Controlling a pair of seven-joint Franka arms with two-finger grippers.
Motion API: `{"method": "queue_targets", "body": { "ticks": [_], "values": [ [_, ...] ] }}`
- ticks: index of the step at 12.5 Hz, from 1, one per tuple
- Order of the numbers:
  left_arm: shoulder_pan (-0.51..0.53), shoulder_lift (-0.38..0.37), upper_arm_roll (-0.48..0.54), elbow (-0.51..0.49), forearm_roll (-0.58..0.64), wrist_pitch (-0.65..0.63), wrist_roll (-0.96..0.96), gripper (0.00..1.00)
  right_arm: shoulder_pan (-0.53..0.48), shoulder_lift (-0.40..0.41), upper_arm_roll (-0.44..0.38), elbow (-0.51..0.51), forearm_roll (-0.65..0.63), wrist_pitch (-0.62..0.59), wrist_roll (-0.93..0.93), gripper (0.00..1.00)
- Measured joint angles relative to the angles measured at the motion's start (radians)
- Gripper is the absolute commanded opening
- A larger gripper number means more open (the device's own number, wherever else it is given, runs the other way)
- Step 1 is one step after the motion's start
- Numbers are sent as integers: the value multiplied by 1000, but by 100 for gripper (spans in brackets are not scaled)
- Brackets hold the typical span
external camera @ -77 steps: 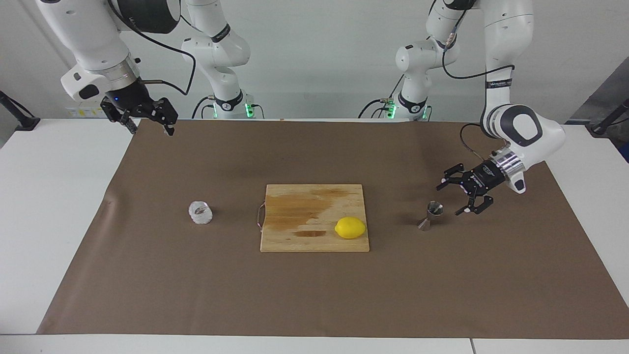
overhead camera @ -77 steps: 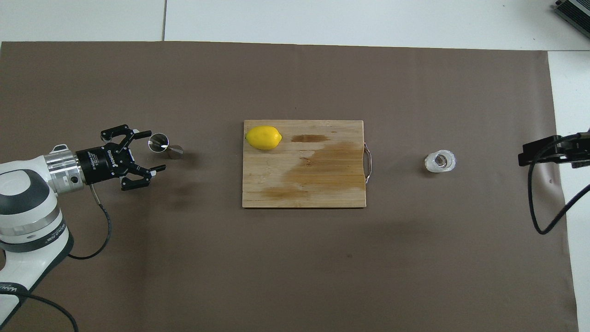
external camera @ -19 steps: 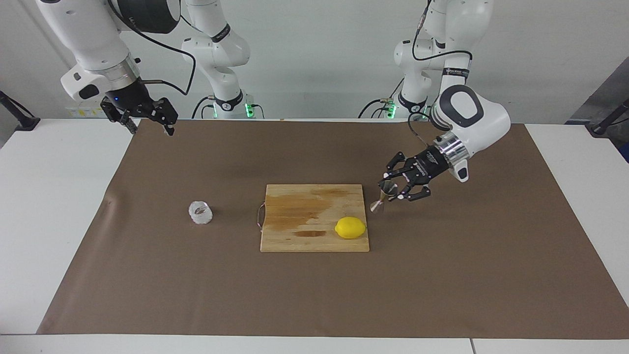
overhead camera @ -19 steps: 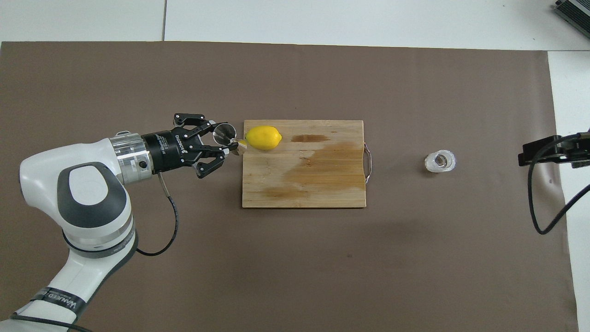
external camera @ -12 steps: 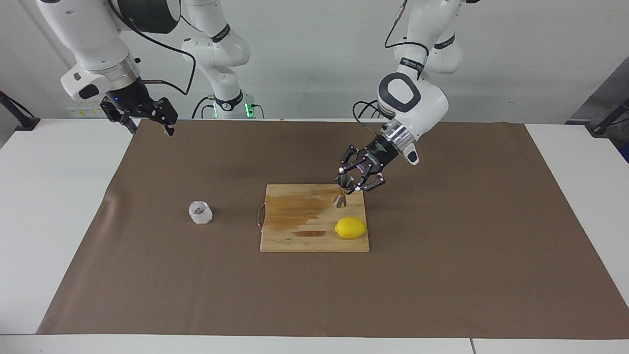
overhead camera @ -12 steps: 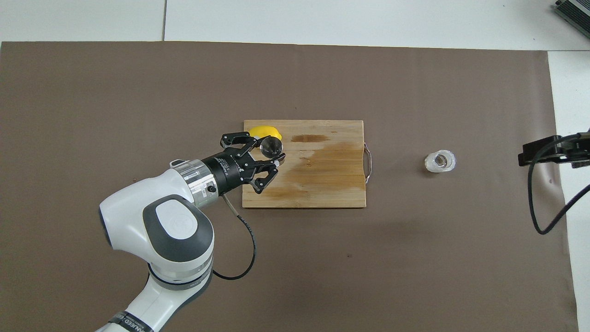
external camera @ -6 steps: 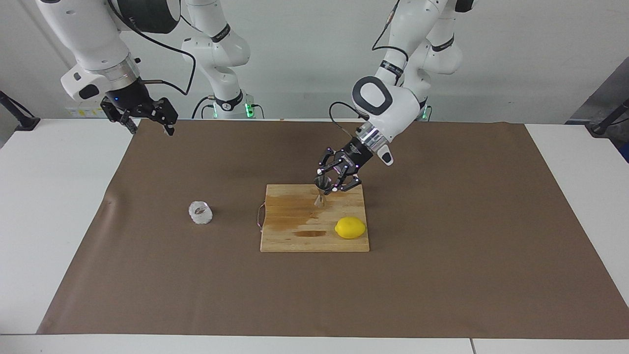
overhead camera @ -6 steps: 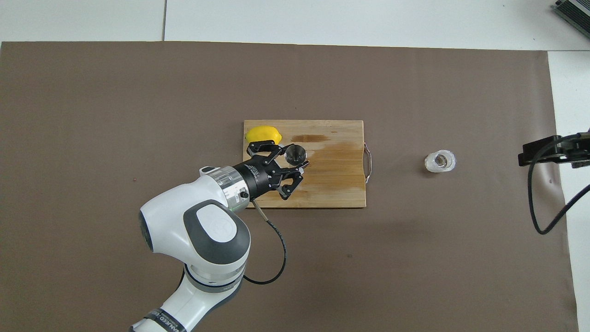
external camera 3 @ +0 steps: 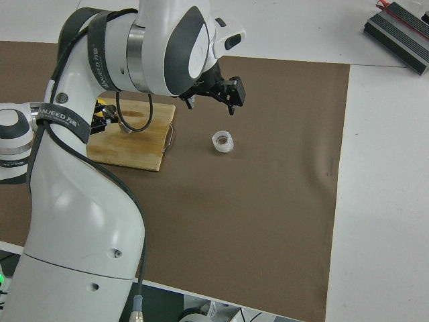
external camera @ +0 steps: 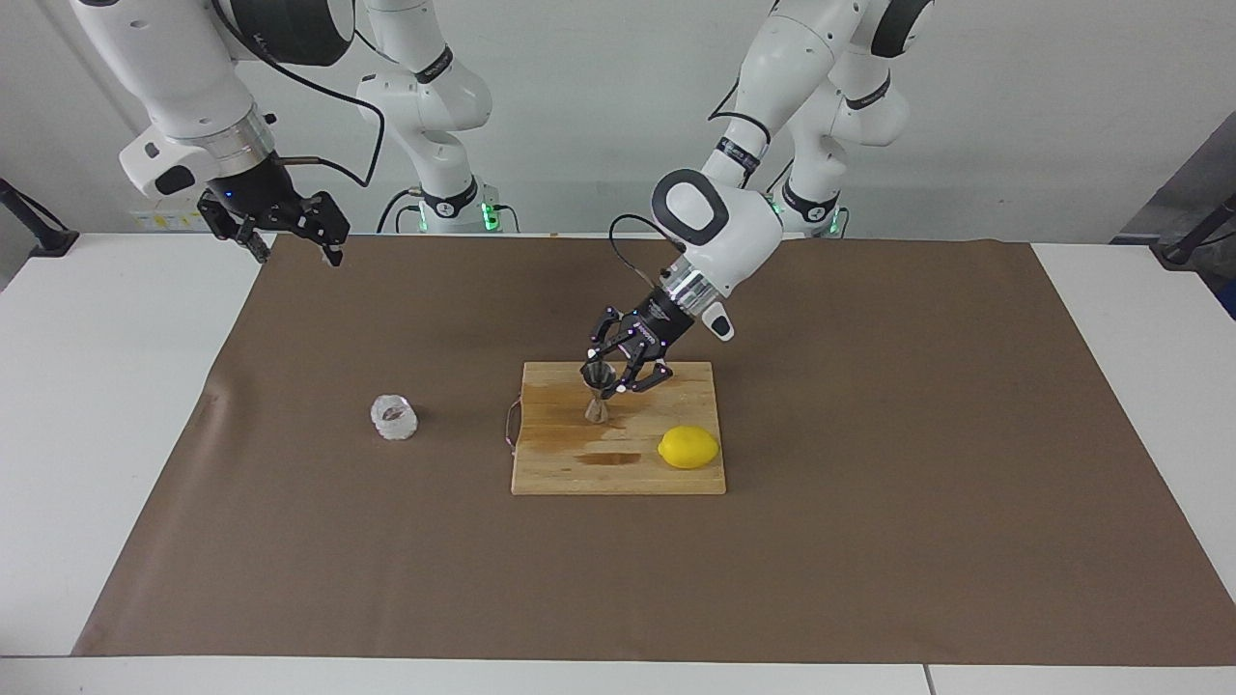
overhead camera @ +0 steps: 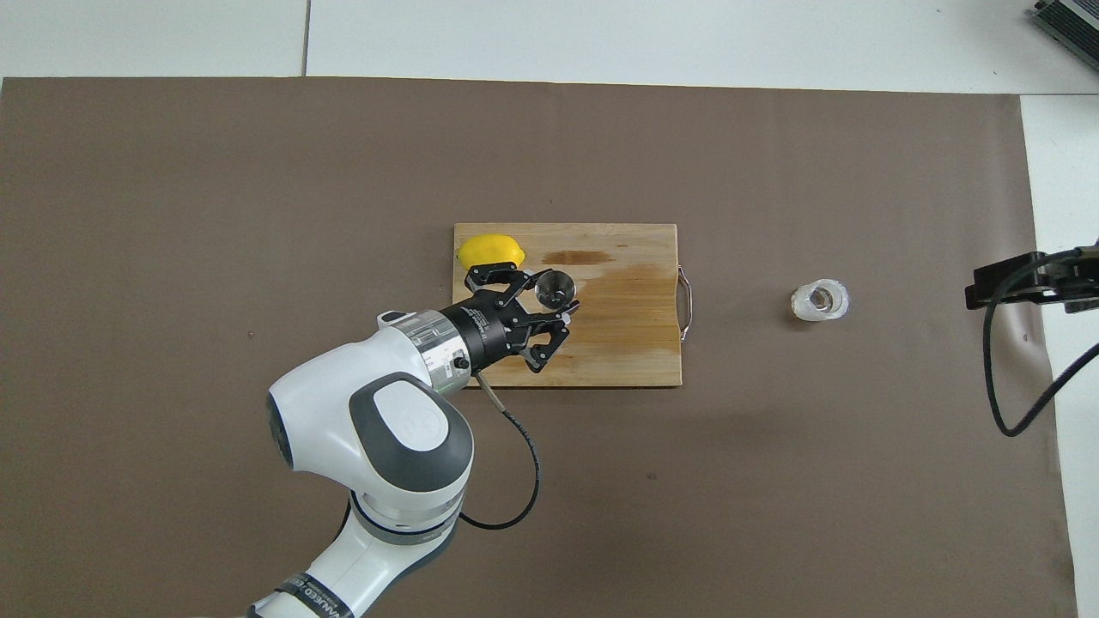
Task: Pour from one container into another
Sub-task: 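Lower the silver cup onto the board and open the left gripper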
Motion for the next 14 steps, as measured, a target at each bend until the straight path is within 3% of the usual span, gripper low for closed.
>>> {"method": "queue_targets", "body": {
  "ticks": [3,7,8,12,14],
  "values": [
    [-6,27,0,20,11,5,3,0,0,0,0,0,0,0,0,100],
    [-18,31,-1,21,12,11,9,14,0,0,0,0,0,0,0,100],
    [-19,32,-1,21,12,12,10,23,0,0,0,0,0,0,0,100],
    [-19,36,-1,21,12,17,13,40,0,0,0,0,0,0,0,100],
    [-19,36,-1,21,16,23,14,69,0,0,0,0,0,0,0,100]
  ]
}}
